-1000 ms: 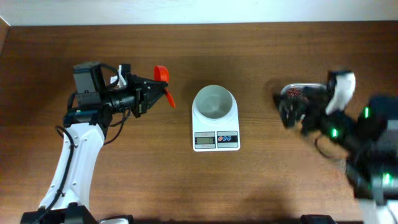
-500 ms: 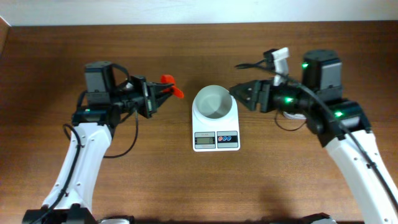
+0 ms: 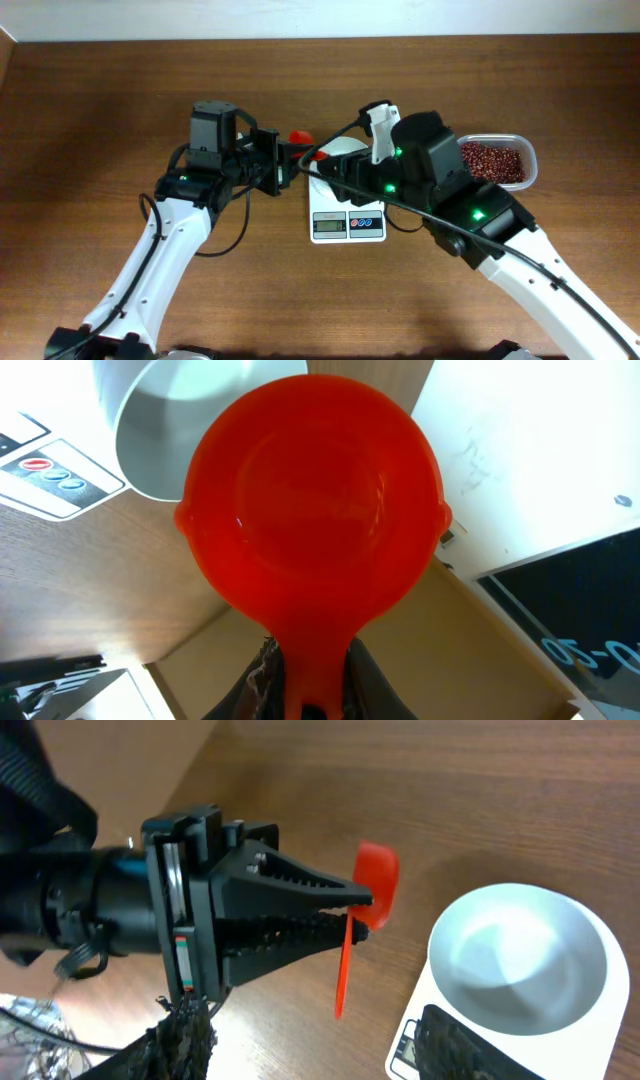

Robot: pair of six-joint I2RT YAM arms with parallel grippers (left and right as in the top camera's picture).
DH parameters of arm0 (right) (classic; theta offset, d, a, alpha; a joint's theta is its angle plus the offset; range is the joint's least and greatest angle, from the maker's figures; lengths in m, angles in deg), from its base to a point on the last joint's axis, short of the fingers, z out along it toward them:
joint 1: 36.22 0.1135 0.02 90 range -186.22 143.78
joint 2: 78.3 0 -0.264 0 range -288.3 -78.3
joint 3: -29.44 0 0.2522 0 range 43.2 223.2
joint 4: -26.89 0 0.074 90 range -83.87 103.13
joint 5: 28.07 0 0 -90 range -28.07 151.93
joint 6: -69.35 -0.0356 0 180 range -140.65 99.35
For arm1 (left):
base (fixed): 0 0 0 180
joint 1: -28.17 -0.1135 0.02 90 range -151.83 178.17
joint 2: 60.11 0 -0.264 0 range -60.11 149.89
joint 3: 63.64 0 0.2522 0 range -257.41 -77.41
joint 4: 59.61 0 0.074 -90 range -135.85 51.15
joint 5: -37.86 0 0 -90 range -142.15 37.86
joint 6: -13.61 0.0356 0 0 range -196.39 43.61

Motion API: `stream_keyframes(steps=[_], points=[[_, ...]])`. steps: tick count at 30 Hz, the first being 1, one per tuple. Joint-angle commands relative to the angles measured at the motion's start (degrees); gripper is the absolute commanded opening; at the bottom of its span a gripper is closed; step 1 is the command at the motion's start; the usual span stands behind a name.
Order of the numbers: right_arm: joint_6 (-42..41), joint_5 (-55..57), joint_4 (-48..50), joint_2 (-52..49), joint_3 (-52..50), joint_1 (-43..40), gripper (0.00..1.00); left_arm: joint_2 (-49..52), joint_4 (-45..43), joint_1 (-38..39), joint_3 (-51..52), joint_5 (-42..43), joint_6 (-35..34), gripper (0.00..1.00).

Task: Scoop item into bowl and weigh 50g on scale
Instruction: 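Grasp the scoop handle with the right gripper from the left gripper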

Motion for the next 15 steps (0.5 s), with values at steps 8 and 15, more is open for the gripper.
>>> stream_keyframes(steps=[8,15], points=[[-2.78,2.43,2.21,-7.21,1.14,1.36,0.52,-0.50,-3.56,3.23,-0.83,-0.57,-1.01,0.00],[-2.75,6.49,2.91,-7.34,1.14,1.29,0.20,-0.50,-3.56,3.23,-0.83,-0.55,-0.96,0.00]])
